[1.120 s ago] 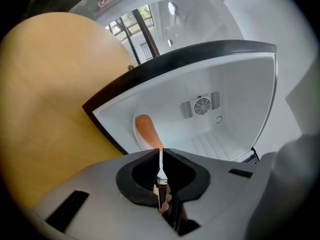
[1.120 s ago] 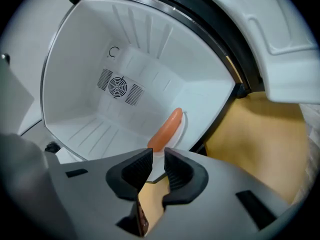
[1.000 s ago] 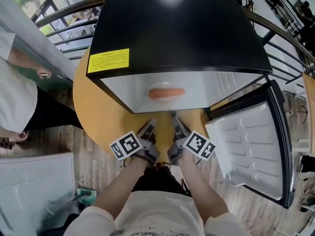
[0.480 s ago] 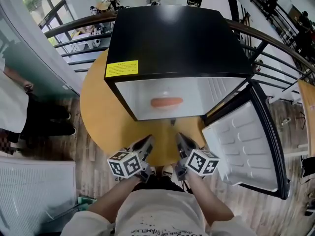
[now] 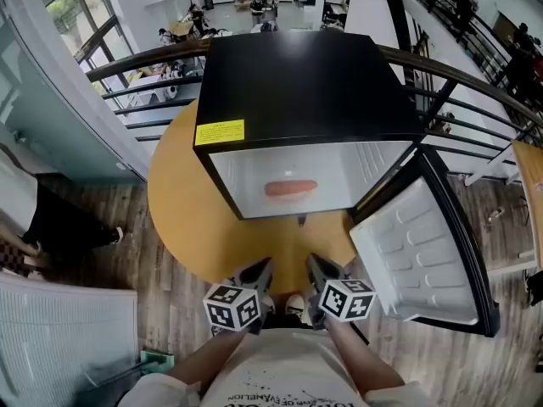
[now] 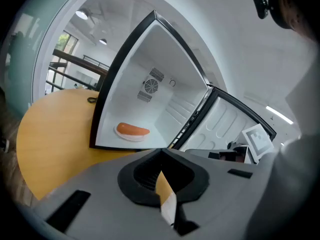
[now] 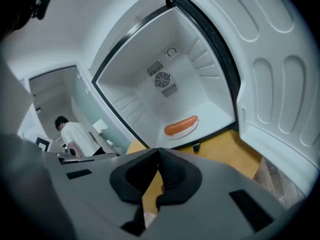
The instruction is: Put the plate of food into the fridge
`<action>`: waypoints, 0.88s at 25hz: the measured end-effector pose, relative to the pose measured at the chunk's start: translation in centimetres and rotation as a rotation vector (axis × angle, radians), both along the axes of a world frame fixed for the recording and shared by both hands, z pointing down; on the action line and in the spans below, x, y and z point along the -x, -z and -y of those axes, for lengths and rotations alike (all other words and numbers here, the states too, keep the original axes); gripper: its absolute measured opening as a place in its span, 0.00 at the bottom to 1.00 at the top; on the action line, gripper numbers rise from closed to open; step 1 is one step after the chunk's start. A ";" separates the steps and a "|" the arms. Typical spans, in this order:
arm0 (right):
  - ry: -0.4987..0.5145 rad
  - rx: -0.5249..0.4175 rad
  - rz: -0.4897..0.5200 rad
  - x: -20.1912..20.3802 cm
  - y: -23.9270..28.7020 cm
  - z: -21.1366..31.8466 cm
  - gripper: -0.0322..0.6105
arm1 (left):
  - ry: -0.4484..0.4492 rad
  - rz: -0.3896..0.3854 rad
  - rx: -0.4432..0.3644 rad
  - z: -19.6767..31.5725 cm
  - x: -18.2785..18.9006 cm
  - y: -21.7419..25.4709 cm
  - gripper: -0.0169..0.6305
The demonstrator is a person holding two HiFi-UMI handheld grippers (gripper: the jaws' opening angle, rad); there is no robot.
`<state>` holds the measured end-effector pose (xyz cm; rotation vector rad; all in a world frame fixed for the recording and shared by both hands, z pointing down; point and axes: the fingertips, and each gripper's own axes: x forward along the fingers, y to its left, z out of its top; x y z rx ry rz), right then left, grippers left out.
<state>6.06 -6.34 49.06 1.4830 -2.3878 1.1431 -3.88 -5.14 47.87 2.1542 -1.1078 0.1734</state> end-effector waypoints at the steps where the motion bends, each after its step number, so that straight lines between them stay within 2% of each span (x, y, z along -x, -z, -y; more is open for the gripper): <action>1: 0.001 -0.001 -0.002 0.0 0.0 -0.2 0.09 | -0.002 0.001 -0.001 -0.2 0.0 0.1 0.06; 5: 0.009 -0.004 -0.014 0.1 0.0 -1.0 0.09 | 0.003 -0.002 0.026 -0.7 0.1 -0.4 0.06; 22: 0.069 -0.002 -0.076 0.8 -0.6 -2.0 0.09 | -0.005 0.075 0.015 -0.8 -0.3 -0.8 0.06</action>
